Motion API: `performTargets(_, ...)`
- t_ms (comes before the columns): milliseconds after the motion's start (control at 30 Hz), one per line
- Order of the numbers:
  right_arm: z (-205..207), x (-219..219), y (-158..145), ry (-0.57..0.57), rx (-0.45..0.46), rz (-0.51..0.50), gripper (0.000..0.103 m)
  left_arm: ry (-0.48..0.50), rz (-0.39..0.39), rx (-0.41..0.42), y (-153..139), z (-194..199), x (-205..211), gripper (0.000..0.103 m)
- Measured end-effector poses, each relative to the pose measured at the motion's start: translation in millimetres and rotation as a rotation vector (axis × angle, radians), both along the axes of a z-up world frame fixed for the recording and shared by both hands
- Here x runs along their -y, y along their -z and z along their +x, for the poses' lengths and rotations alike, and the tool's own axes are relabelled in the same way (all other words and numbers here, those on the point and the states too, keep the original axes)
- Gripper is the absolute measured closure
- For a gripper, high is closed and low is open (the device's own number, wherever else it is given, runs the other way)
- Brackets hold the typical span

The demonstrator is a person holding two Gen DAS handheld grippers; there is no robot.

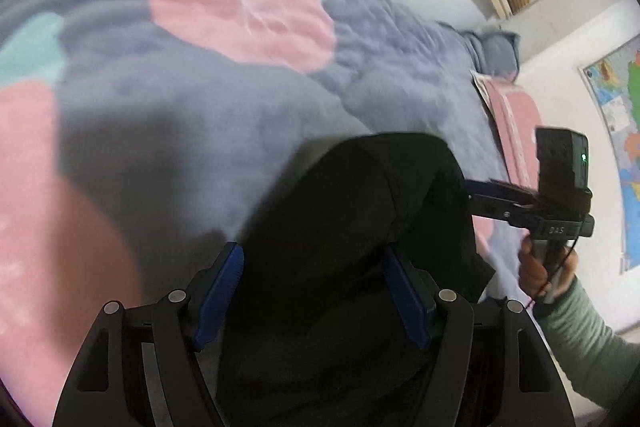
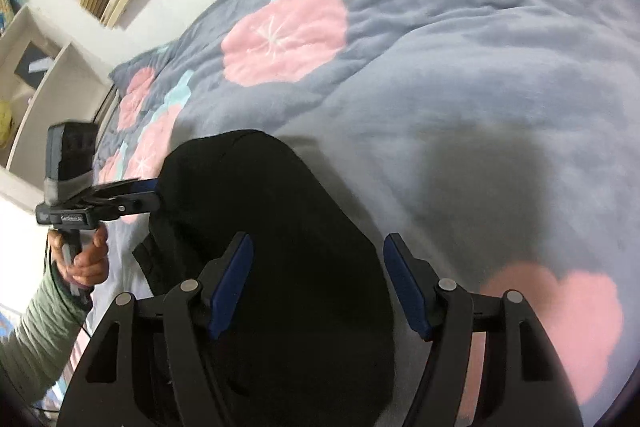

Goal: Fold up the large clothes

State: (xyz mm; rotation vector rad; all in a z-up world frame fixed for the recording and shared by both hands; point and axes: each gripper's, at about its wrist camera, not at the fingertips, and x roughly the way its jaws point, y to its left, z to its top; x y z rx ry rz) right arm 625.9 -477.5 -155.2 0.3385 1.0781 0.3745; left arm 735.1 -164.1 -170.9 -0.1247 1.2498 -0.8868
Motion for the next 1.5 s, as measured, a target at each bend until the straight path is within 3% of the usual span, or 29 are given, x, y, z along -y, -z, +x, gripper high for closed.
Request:
performTargets(167, 27, -20, 34, -0.070, -0.075, -0.010, 0.033, -0.005, -0.009, -0.059, 20, 8, 17, 0.030)
performTargets(200, 26, -24, 36, -0.085, -0.077, -0.018, 0.043, -0.017, -0.016, -0.056, 21, 7, 18, 0.030)
performTargets(233, 22, -25, 37, -0.103, -0.067, -0.024, 0.053, -0.021, -0.014, -0.034, 20, 3, 19, 0.043)
performTargets(267, 16, -30, 32, -0.123, -0.047, -0.040, 0.065, -0.010, -0.007, 0.006, 16, -4, 20, 0.070)
performTargets(300, 8, -34, 24, -0.137, -0.018, -0.066, 0.077, 0.013, -0.005, 0.048, 8, -16, 21, 0.078)
performTargets(367, -9, -39, 9, -0.155, 0.026, -0.090, 0.083, 0.028, -0.018, 0.098, -8, -31, 18, 0.086)
performTargets(533, -77, -53, -46, -0.160, 0.157, -0.154, 0.085, 0.058, -0.049, 0.258, -78, -102, -6, 0.088)
performTargets(667, -146, -73, -86, -0.152, 0.245, -0.218, 0.085, 0.080, -0.003, 0.371, -121, -173, -22, 0.087)
performTargets(933, -286, -105, -118, -0.146, 0.312, -0.314, 0.085, 0.134, 0.063, 0.476, -159, -306, -48, 0.087)
performTargets(1067, -346, -120, -103, -0.136, 0.293, -0.357, 0.085, 0.160, 0.084, 0.458, -150, -356, -55, 0.086)
performTargets(1233, -400, -134, -65, -0.119, 0.219, -0.387, 0.084, 0.142, 0.104, 0.367, -103, -412, -70, 0.085)
performTargets(1300, -413, -136, -43, -0.110, 0.164, -0.380, 0.080, 0.081, 0.143, 0.328, -76, -429, -76, 0.085)
performTargets(1367, -424, -135, -21, -0.096, 0.086, -0.377, 0.080, 0.005, 0.133, 0.274, -60, -441, -86, 0.085)
performTargets(1500, -444, -121, -9, -0.048, 0.003, -0.360, 0.076, -0.085, 0.079, 0.221, -60, -460, -111, 0.082)
